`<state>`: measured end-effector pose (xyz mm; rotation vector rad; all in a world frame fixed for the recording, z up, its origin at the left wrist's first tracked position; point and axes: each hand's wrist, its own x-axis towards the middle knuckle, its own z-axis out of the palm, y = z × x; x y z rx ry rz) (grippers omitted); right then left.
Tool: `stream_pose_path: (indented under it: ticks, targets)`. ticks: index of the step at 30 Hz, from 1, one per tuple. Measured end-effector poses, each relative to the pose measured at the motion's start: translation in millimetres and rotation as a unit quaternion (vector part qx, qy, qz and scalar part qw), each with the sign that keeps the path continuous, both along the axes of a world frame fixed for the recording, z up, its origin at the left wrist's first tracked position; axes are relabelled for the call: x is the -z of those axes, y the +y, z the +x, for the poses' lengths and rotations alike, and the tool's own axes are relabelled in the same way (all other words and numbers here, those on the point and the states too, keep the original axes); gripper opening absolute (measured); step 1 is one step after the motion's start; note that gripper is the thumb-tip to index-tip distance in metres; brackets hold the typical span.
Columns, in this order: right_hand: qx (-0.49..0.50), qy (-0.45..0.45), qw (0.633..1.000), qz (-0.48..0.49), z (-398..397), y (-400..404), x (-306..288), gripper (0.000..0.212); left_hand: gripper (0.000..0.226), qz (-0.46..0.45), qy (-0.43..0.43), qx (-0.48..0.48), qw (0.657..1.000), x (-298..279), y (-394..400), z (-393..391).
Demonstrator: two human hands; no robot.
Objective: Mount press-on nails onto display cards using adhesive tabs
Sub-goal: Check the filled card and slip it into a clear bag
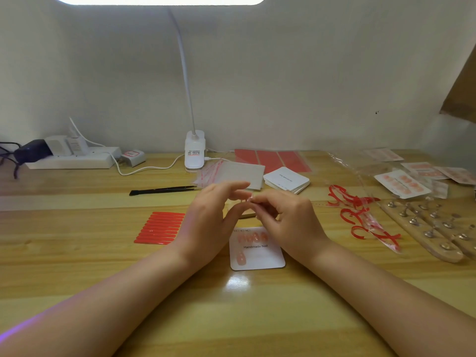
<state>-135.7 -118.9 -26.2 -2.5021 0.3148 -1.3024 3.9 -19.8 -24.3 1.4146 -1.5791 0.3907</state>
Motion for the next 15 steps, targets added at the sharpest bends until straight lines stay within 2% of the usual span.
stream_pose_path:
  ticks: [9,15]
  targets:
    - [-0.003,0.009,1.0,0.009,-0.2,2.4,-0.8,0.004,0.036,-0.002,0.045,0.003,0.999,-0.3,1.1,-0.8]
    - [-0.002,0.008,1.0,0.022,-0.1,2.8,-0.4,0.002,0.032,0.0,0.052,0.002,0.999,-0.8,1.4,-2.3]
